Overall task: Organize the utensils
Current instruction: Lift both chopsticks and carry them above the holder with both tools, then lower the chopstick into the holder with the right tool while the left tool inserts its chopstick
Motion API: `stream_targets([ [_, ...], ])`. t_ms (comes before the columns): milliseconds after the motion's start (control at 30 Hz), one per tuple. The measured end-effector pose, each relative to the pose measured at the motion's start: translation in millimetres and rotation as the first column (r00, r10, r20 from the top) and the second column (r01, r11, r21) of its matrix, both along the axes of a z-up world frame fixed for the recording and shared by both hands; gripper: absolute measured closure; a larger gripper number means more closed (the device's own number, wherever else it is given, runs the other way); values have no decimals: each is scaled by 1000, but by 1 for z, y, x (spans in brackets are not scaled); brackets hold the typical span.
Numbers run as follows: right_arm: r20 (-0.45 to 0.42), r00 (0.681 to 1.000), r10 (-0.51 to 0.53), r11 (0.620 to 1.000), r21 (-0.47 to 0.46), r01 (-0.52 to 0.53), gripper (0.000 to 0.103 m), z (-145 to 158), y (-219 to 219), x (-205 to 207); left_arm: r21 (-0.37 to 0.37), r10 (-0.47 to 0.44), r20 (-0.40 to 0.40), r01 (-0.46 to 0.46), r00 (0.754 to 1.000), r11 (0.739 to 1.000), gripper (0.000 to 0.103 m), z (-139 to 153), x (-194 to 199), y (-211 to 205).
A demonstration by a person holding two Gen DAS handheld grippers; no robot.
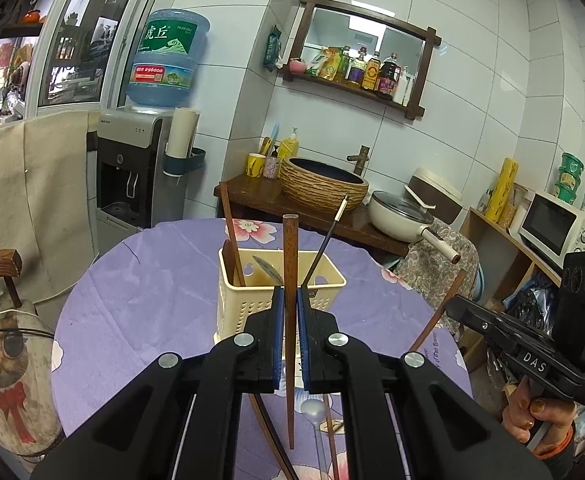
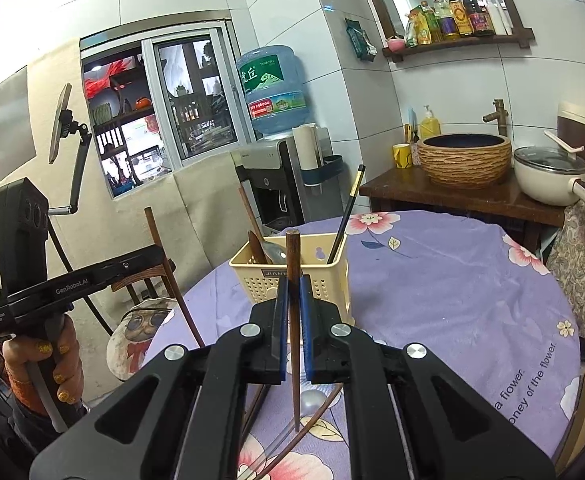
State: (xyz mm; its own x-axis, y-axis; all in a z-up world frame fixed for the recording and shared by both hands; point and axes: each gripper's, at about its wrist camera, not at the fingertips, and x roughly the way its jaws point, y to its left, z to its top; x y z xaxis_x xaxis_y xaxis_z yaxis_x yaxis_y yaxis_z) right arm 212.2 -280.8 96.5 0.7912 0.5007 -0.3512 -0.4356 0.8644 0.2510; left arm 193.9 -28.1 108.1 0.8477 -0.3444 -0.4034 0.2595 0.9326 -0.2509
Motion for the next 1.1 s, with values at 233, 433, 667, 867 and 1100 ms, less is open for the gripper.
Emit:
stream_targets([
  [233,34,999,27,1000,-6,-27,103,23,4,6,-6,-16,9,16,1000,1000,96,15,7,-1],
  [433,62,997,34,997,-74,-29,103,45,19,23,-15,-14,37,14,999,1000,96,40,15,4],
  [667,-24,1000,-19,997,-80,17,101,-1,27,52,-17,-23,9,24,1000,1000,96,27,19,1],
  [867,-124,991,-54,993,-111,40,45,-43,29,82,-9,-18,7,18,1000,1000,96,23,18,2],
  [1100,-229,972,-57,997,-72,42,72,-91,32,114,11,-22,5,22,1000,1000,96,20,17,-3],
])
